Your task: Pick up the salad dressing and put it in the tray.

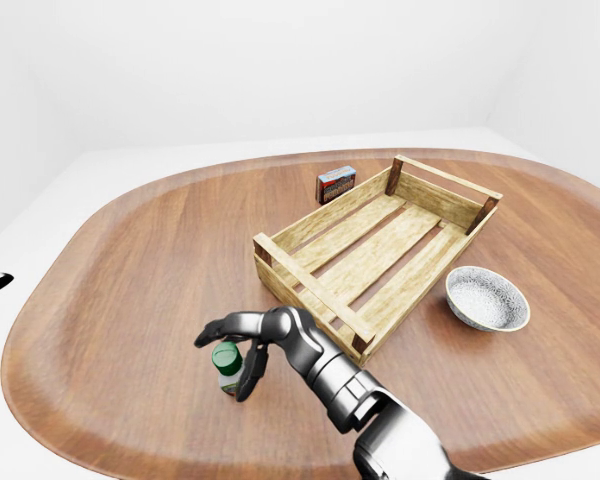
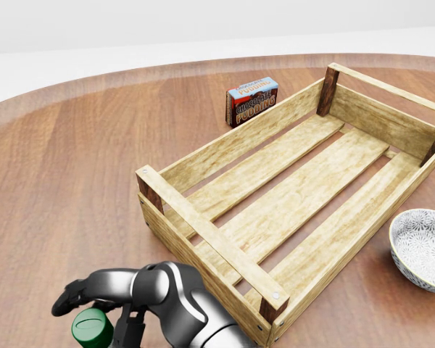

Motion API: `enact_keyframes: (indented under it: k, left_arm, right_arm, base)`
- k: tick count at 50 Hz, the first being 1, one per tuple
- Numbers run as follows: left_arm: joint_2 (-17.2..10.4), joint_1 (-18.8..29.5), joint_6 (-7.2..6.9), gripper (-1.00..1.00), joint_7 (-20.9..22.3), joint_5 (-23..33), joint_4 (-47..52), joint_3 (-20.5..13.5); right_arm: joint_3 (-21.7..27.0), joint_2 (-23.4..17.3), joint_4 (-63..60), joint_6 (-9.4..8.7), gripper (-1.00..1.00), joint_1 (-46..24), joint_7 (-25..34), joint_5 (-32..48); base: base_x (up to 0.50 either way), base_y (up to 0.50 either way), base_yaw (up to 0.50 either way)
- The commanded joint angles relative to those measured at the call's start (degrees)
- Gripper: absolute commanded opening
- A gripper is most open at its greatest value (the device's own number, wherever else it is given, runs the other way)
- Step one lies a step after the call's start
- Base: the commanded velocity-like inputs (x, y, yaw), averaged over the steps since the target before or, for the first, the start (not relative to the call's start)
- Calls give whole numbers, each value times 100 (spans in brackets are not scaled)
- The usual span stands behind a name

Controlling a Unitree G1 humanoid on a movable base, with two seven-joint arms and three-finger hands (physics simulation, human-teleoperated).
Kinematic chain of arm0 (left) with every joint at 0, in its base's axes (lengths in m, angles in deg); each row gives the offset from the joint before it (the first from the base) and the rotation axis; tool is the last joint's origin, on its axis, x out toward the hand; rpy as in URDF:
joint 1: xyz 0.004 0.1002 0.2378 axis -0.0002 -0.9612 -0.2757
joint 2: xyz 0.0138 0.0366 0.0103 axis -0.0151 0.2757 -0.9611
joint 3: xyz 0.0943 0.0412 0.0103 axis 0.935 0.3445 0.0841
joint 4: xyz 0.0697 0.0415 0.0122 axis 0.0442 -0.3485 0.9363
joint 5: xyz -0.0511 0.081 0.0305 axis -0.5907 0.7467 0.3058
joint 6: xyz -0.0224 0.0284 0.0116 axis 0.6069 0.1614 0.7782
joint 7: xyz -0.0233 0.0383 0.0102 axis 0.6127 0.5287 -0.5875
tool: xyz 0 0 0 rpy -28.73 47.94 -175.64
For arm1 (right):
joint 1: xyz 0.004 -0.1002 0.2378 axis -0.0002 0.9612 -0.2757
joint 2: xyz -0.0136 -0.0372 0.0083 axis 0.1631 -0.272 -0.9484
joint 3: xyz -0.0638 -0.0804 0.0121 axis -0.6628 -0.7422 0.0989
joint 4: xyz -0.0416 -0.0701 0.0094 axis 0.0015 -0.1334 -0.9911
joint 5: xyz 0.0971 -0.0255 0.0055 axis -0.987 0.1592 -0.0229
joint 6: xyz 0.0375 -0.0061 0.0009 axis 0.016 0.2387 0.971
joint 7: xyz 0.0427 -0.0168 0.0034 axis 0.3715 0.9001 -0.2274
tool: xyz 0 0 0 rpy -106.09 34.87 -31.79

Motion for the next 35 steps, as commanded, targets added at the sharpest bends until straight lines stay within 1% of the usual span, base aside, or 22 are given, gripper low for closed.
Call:
enact_keyframes:
  k: [1, 8, 10, 18, 22, 28, 35]
  left_arm:
    - [-18, 4, 0, 100, 4, -28, -44, -21]
    - [-14, 1, 0, 100, 13, -53, -79, -4]
    - [-11, 4, 0, 100, 40, -144, -50, -13]
    - [-17, -15, 0, 100, 47, -111, -118, -11]
    - [-13, -13, 0, 100, 38, -107, -127, 12]
    - [-1, -2, 0, 100, 18, -101, -91, 48]
    - [15, 5, 0, 100, 24, -94, -77, 70]
  right_arm:
    - [155, 0, 735, 0, -100, -225, 0, -215]
    - [124, 0, 506, 0, -100, -214, 0, -206]
    - [125, 0, 485, 0, -100, -212, 0, -216]
    - [77, 0, 346, 0, -100, -164, 0, -165]
    - [37, 0, 190, 0, -100, -202, 0, -33]
    - [22, 0, -163, 0, -100, -442, 0, 284]
    - [-183, 0, -1032, 0, -100, -347, 0, 881]
  base:
    - [0, 0, 0]
    - [0, 0, 0]
    - [0, 0, 0]
    - [0, 0, 0]
    - [0, 0, 0]
    - [0, 0, 0]
    - [0, 0, 0]
